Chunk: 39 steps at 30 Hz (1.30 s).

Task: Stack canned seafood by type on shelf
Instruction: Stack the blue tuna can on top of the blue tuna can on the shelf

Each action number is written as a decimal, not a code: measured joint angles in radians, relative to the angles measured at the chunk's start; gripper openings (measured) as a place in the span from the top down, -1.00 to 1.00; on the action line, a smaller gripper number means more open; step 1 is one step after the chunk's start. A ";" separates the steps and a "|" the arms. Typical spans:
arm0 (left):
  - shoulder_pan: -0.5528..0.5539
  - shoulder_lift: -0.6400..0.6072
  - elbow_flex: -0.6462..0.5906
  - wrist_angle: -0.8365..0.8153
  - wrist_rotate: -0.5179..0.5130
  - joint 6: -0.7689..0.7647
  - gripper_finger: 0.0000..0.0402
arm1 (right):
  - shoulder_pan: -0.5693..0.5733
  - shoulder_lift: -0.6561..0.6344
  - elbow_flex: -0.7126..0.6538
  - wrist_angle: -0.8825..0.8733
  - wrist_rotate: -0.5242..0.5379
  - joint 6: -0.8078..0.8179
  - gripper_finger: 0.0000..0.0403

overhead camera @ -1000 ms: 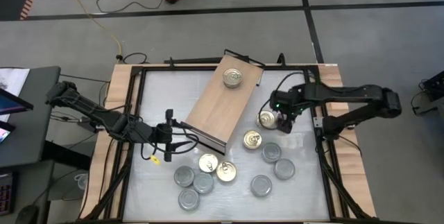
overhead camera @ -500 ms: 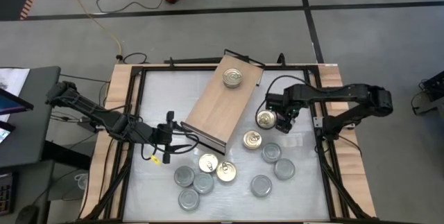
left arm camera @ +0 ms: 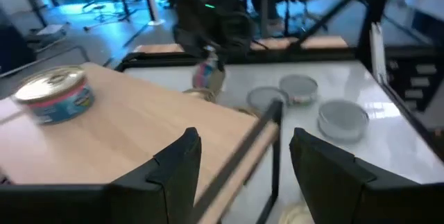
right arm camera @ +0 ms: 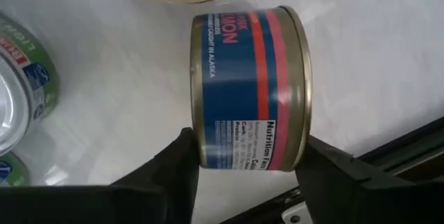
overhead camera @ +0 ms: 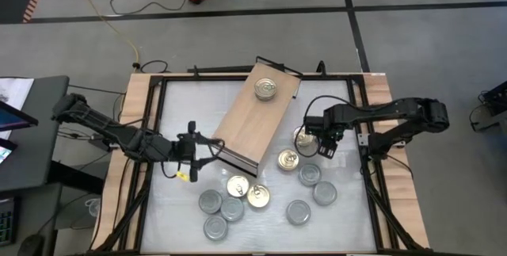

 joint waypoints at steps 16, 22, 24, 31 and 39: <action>0.285 -0.060 0.038 -0.064 0.152 -0.199 -0.05 | 0.234 -0.002 0.235 -0.269 0.330 0.144 -0.09; 0.477 -0.063 0.039 -0.077 0.328 -0.223 -0.05 | 0.322 -0.003 0.375 -0.268 0.628 0.035 -0.09; 0.566 -0.060 0.039 -0.076 0.424 -0.223 -0.05 | 0.339 -0.003 0.399 -0.189 0.771 -0.071 -0.10; 0.814 -0.058 0.038 -0.022 0.658 -0.176 -0.05 | 0.298 -0.003 0.403 0.406 1.006 -0.782 -0.11; 0.968 0.028 0.039 0.063 0.888 -0.166 -0.05 | 0.185 0.010 0.355 0.900 0.877 -1.324 -0.12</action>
